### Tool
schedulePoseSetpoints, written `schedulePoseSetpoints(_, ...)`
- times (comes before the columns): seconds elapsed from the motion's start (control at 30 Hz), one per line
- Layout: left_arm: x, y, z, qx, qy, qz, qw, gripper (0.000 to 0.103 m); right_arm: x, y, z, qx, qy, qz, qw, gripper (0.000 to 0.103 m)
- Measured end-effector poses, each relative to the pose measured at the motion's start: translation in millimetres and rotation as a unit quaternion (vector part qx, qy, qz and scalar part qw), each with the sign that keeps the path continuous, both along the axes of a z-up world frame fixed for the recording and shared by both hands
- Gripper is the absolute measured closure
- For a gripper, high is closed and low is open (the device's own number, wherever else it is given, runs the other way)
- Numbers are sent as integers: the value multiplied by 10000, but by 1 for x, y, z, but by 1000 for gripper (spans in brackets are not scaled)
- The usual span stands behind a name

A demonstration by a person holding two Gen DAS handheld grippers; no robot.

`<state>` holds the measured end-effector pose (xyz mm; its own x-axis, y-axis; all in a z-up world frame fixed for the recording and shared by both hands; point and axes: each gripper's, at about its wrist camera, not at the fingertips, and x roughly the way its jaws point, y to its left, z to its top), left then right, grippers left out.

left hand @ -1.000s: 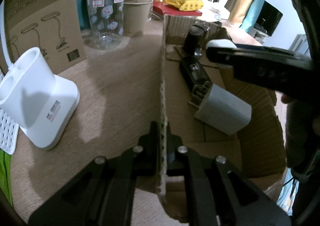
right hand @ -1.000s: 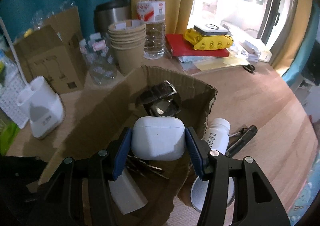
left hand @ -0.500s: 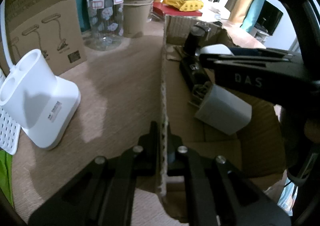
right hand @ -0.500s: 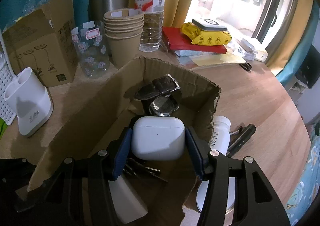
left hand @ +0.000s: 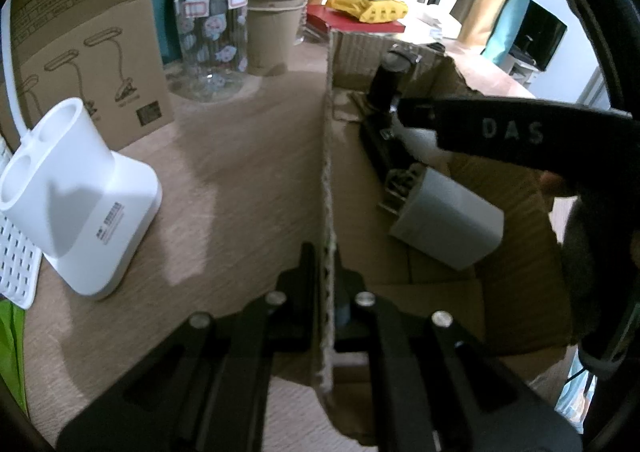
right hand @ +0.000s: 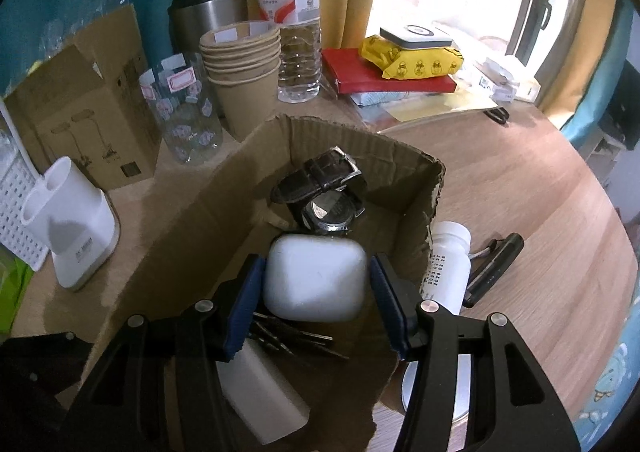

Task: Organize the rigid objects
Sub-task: 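Carry the earbuds case into the box and release it beside the key fob, then move the right gripper back to the red-labelled tin can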

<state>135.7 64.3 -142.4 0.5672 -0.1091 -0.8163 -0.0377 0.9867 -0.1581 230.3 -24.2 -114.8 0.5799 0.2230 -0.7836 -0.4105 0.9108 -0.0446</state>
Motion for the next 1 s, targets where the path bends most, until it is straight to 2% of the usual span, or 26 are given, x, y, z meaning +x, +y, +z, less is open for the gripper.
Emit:
schedulePoseSetpoints(0.07,0,0,0,6,-2,-1,10000,98,-2,-1,4,118,13,25,9999,34)
schedulePoseSetpoints(0.13,0,1,0,2,0,3,10000,98,-3,-3,9,181,-34,5,9998,29)
schedulePoseSetpoints(0.53,0,3,-1,-1,0,2,10000,98,-23,-44,58,677,-654,-308,9951,28)
schedulePoseSetpoints(1.0,0,3,-1,-3,0,3,10000,98,-51,-80,81,842,-1091,-438,9895,28)
